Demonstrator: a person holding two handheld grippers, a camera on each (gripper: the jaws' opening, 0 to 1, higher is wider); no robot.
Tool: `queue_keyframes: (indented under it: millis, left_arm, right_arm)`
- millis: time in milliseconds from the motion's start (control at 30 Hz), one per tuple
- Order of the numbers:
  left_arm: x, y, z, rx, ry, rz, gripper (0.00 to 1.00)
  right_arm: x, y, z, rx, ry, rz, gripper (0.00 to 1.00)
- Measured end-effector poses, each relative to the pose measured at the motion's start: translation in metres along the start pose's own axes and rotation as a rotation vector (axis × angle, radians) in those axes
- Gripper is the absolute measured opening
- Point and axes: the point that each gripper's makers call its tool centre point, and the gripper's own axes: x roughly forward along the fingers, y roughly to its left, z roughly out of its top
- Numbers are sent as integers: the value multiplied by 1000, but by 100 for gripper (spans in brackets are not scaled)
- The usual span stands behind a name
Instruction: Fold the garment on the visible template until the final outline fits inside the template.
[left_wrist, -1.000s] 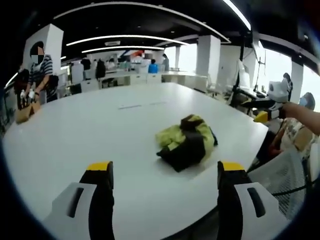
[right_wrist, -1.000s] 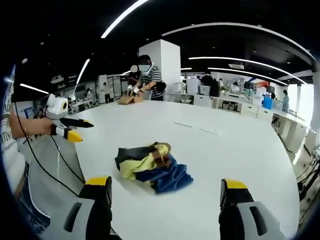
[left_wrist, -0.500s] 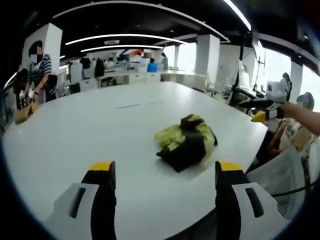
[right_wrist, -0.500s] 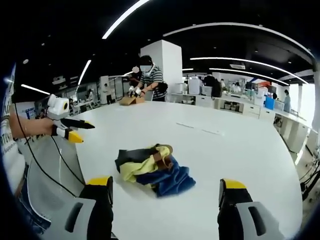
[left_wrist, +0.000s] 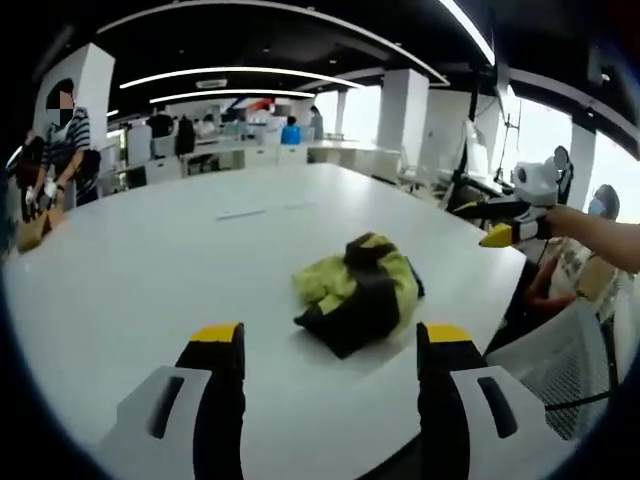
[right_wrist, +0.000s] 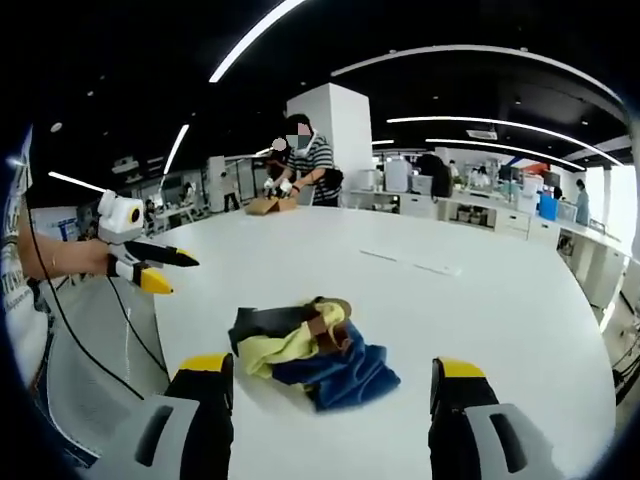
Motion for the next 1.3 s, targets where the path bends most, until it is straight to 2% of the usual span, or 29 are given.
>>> queue_keyframes:
  millis: [233, 500, 667, 1000, 1300]
  left_arm:
    - [19, -8, 7, 1, -16, -43, 58]
    - [41, -18, 2, 3, 3, -105, 46]
    - [52, -22, -2, 7, 17, -135, 37]
    - [76, -32, -14, 31, 69, -186, 29]
    - [94, -41, -20, 20, 94, -229, 19]
  right_arm:
    - [22, 1, -4, 0, 20, 36, 64]
    - [49, 0, -10, 6, 38, 85, 45]
    - [63, -3, -17, 13, 60, 102, 40]
    - [89, -6, -32, 48, 98, 130, 32]
    - [108, -2, -41, 81, 118, 153, 27]
